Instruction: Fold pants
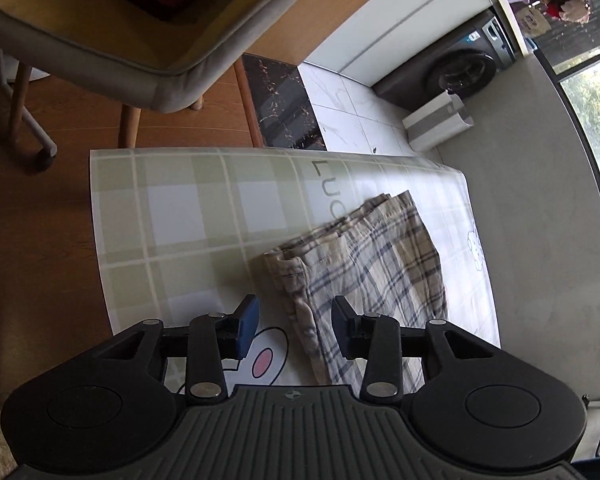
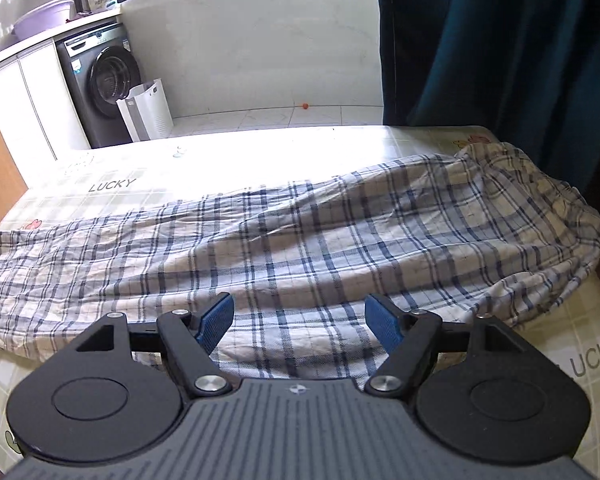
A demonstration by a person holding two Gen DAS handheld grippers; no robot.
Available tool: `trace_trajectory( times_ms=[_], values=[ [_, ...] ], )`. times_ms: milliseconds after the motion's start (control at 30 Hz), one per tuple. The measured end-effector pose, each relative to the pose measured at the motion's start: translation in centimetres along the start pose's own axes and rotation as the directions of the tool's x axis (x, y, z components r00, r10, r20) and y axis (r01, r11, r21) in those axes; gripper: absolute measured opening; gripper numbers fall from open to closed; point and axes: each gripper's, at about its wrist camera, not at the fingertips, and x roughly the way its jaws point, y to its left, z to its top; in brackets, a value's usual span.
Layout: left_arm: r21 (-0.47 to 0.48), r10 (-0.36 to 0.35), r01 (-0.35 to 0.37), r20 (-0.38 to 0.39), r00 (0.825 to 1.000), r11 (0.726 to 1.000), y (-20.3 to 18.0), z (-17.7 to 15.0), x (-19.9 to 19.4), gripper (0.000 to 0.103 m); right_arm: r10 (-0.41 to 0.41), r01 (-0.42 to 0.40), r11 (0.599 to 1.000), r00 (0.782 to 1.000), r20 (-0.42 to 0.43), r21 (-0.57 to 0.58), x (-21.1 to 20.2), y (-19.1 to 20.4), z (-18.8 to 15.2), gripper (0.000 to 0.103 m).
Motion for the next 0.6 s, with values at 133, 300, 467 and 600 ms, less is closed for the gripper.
trace_trajectory(
  times_ms=[133,300,467,600],
  values=[
    [-0.004,-0.027,0.028,0.039,0.999,1.000,0.5,-0.3,0.9,0.045,-0.010,0.010,1.000,1.000,-0.012,0.013,0.3,-0.4,-0.2,0.075],
    [0.037,-0.076,0.073,0.086,0.993,0.997,-0.4,-0.5,2.3,0.054,-0.024,0.025,0.999,0.999,-0.022,0.040,0.3,-1.3,-0.4,0.075],
    [0.044,-0.122,0.120,0.061,0.991,0.992,-1.2,-1.0,3.1,0.055,-0.036,0.036,0.998,0.999,-0.019,0.053,0.3,-1.9,-0.5,0.075],
    [0.149,-0.130,0.121,0.057,0.990,0.981,-2.5,-3.1,3.1,0.055,-0.036,0.037,0.997,0.999,-0.021,0.066,0.4,-2.2,-0.5,0.075]
  ],
)
